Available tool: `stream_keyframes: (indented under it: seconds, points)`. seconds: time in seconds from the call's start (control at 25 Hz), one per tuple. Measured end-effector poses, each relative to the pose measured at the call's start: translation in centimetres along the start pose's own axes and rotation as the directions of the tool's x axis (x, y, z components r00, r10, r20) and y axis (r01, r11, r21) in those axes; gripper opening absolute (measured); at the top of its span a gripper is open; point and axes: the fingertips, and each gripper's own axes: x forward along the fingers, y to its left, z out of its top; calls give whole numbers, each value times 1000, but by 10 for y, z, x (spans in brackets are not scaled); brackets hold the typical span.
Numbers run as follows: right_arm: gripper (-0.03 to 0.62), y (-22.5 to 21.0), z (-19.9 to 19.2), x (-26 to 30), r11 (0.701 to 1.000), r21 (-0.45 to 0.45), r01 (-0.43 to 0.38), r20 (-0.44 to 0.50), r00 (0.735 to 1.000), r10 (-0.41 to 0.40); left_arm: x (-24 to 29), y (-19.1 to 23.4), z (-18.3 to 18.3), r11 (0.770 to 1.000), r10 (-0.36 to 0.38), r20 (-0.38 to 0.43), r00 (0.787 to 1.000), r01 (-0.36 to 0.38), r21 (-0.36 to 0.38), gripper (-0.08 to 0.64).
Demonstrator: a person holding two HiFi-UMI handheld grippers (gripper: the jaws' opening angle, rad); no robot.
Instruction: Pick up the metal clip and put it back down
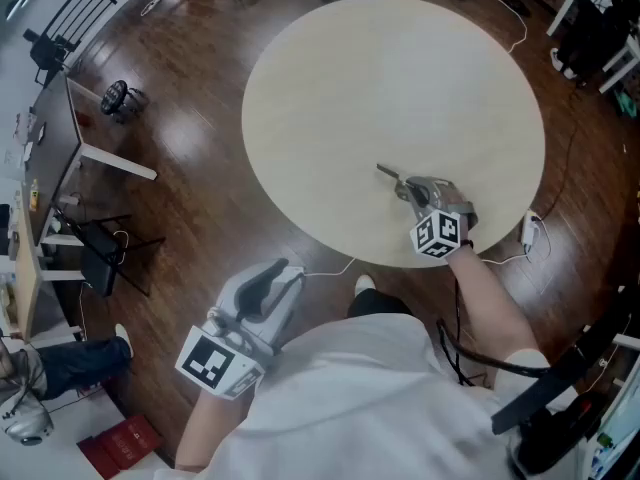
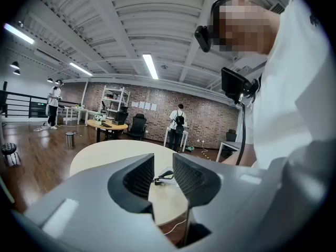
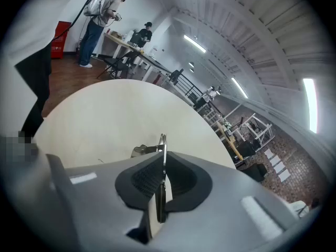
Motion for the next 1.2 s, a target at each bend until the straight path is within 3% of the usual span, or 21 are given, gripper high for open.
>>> stream_keyframes:
  seconds: [0.32,0.6,0.88,1.2]
  points:
    - [6,-11,57,-62,999,13,35,8,999,-35,-58,-6,4,1000,-2,44,999,2,-2,95]
    - [7,1,158,-136,999,-1,48,77,996,-48,-139,-5,-8,1000,18,92,996,-18,-7,95]
    - [6,47,254,-208,999,-16,49,150,988,-47,-224,-2,-30,998,53,124,991,-48,-39,95]
    - [6,119,331,-280,997,-55,55,198,979,-43,-306,-4,-67,994,92,139,986,-83,-70,95]
